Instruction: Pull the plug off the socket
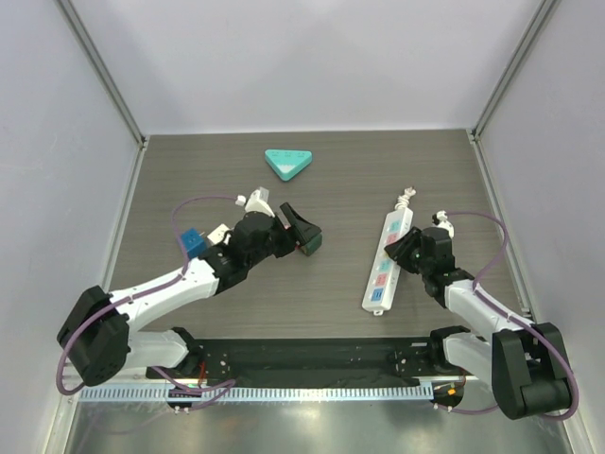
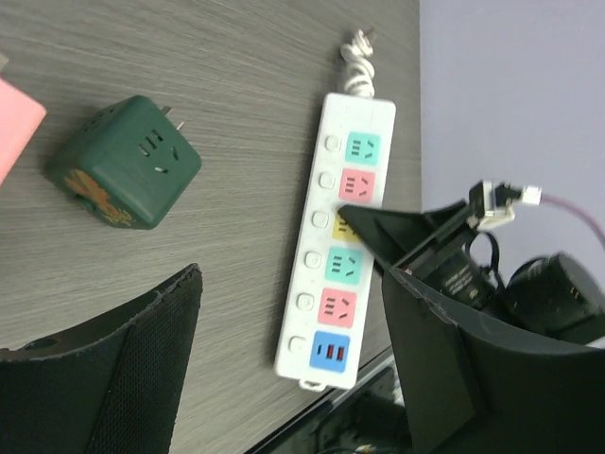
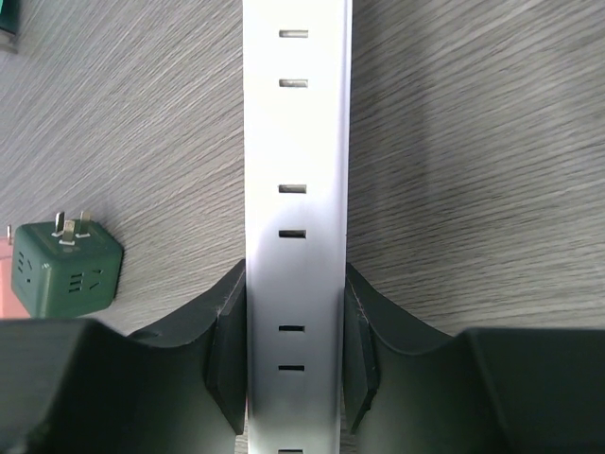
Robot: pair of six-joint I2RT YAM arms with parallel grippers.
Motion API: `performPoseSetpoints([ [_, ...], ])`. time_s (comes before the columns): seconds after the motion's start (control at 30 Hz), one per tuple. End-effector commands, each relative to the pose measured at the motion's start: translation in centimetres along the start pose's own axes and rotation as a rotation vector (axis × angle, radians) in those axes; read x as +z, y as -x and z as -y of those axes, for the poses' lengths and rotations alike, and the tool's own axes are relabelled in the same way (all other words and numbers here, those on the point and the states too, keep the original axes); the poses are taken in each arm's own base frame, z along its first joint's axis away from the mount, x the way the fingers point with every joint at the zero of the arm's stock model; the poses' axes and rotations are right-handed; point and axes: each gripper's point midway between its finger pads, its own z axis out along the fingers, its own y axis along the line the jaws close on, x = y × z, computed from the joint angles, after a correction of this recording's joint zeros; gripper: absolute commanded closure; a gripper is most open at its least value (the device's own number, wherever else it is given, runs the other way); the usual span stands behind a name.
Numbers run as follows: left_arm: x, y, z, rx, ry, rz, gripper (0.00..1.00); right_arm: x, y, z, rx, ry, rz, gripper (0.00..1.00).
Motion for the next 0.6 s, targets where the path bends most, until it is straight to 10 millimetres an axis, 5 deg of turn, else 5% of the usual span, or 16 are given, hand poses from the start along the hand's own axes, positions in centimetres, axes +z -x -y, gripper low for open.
performPoseSetpoints([
  [0.0, -1.3, 0.1, 2.0, 0.149, -0.050, -0.049, 0.23, -0.1, -2.5, 1.8, -0.050, -0.048, -0.099, 0.99],
  [0.13, -2.3, 0.1, 1.7, 0.196, -0.059, -0.048, 0.21, 0.4, -2.6, 0.6, -0.031, -0.004, -0.129, 0.99],
  [0.3, -3.5, 0.7, 0.9, 0.219, -0.073, -0.043, 0.20, 2.1, 0.1, -3.4, -0.031, 0.113, -0.117, 0.99],
  [0.4, -4.2, 0.5, 0.5, 0.238, -0.079, -0.054, 0.19, 4.1, 1.9, -5.5, -0.061, 0.186, -0.137, 0.99],
  [0.43, -4.9, 0.5, 0.5, 0.245, -0.082, -0.055, 0.19, 5.6, 1.5, -4.6, -0.066, 0.166, -0.184, 0.99],
  [0.47, -5.1, 0.4, 0.0, 0.253, -0.078, -0.058, 0.19, 6.1, 2.7, -6.8, -0.078, 0.242, -0.203, 0.99],
  [0.57, -6.4, 0.6, -0.1, 0.264, -0.092, -0.044, 0.19, 8.9, 3.8, -8.1, -0.071, 0.300, -0.251, 0.99],
])
